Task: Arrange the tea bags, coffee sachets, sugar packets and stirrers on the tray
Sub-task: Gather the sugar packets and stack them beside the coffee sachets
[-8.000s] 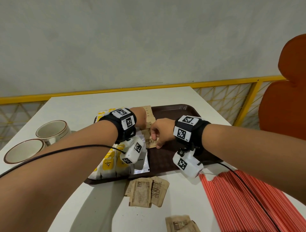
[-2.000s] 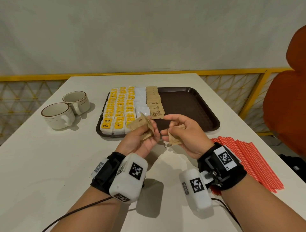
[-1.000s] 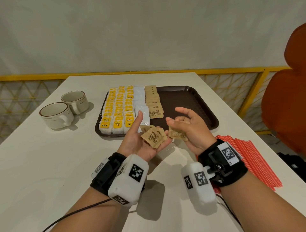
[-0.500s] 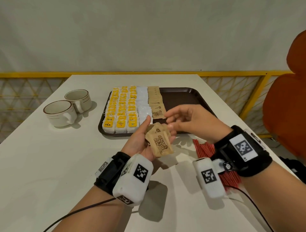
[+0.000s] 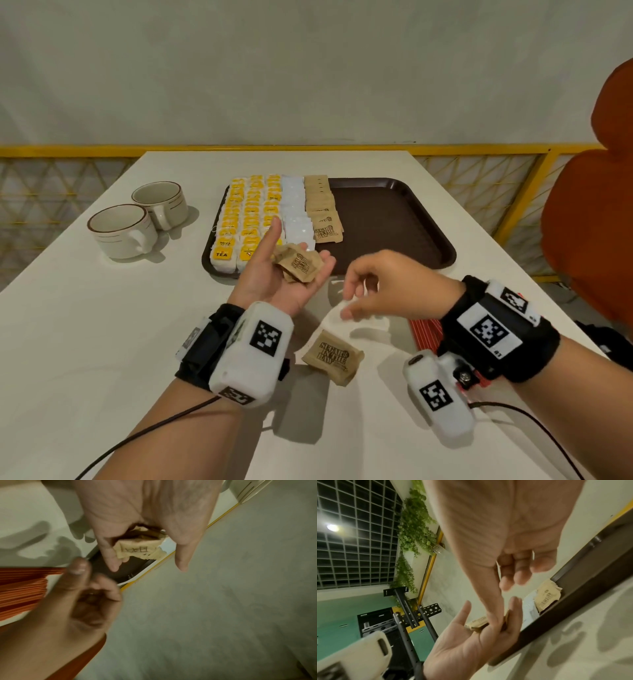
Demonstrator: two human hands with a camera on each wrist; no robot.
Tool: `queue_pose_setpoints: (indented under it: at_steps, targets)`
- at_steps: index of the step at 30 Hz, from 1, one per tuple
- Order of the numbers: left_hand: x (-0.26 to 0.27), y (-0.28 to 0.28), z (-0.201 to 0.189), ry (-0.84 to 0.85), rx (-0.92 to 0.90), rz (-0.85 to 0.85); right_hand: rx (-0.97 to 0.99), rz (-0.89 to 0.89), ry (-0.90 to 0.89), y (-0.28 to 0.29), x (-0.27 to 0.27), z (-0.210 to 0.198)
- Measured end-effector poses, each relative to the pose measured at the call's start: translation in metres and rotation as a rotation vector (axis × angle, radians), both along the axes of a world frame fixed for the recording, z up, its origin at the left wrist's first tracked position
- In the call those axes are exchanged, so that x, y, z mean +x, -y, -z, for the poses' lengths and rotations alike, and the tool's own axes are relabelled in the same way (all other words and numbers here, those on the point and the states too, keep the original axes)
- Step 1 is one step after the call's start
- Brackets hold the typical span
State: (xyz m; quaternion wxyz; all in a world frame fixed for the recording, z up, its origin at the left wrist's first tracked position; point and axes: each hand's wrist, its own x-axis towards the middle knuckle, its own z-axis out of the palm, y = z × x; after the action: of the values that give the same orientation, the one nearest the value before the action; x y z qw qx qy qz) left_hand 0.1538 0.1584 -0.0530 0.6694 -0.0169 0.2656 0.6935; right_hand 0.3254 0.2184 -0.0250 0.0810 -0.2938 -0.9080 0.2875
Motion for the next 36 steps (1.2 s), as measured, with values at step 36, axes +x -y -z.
queue_pose_setpoints:
  at_steps: [36]
  targets:
    - [0.018,0.007,0.005,-0.221,0.049,0.294,0.345,-0.208,0.366,-0.004,-0.047,-0.024]
